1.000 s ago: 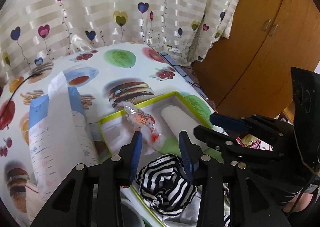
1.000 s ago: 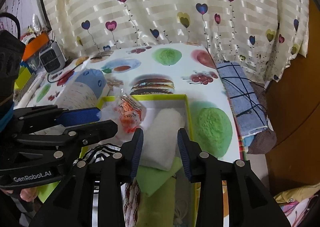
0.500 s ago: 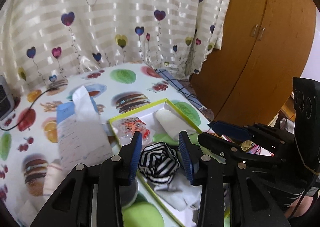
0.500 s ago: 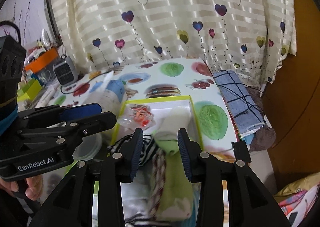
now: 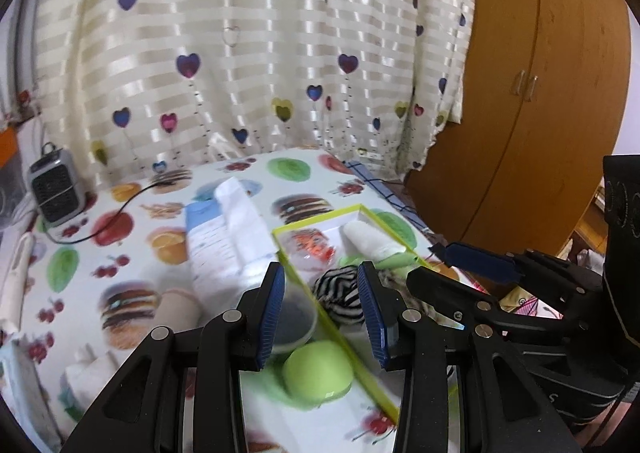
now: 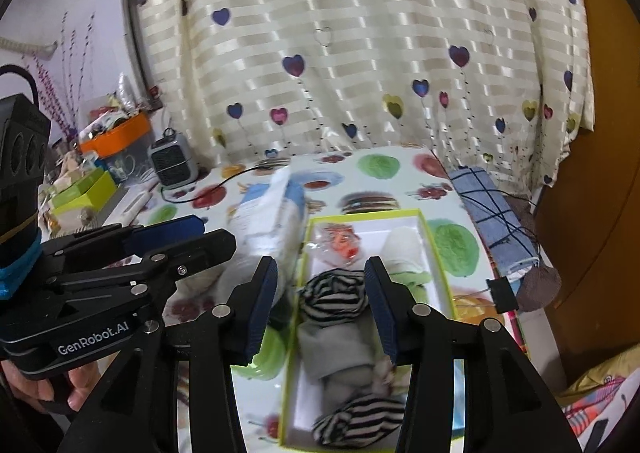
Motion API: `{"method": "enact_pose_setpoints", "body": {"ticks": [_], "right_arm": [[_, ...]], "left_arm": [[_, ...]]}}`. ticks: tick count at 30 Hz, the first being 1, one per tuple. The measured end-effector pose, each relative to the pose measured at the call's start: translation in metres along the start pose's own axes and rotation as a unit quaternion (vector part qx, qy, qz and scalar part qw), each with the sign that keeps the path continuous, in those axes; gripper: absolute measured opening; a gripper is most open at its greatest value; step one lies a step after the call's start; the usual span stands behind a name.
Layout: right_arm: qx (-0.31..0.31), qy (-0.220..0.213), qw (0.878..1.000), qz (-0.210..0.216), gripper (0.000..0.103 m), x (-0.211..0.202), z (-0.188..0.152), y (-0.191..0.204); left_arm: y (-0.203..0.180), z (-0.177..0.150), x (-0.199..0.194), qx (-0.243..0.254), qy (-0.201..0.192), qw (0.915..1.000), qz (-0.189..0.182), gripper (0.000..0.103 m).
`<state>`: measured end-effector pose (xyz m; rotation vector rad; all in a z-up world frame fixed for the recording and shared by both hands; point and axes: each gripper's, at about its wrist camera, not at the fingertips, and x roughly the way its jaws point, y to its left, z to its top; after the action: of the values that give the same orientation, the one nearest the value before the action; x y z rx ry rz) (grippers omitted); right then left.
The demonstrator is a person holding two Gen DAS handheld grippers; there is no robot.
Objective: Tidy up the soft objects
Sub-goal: 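Withdraw both open tools from the box back over the table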
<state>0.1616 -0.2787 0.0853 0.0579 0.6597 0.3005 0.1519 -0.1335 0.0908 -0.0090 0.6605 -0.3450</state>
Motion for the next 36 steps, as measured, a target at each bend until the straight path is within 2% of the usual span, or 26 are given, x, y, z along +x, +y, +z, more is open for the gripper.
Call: {"method": "enact_pose_setpoints", "body": {"ticks": [6,15,36], "right_arm": [[-0.024,-0.005,1.000,0.013,0.047,-0.007,-0.009,0.025],[-0.048,-0.001,0.998,0.027,0.047,-0.008,-0.018,0.051],[-0.069,0.034,0.996,0.047,0.047,0.005,-0.036,0.078]], "left_arm": [[0.011,-0.014,-0.024,-0.009,-0.013,0.9997,0.020,0.037],[0.027,-0.032,-0.040,-0.027,-0.013,0.9987,0.042,0.037],[0.050,-0.066,-0.047,-0.065,0.007,0.9959,0.063,0.037]]}}
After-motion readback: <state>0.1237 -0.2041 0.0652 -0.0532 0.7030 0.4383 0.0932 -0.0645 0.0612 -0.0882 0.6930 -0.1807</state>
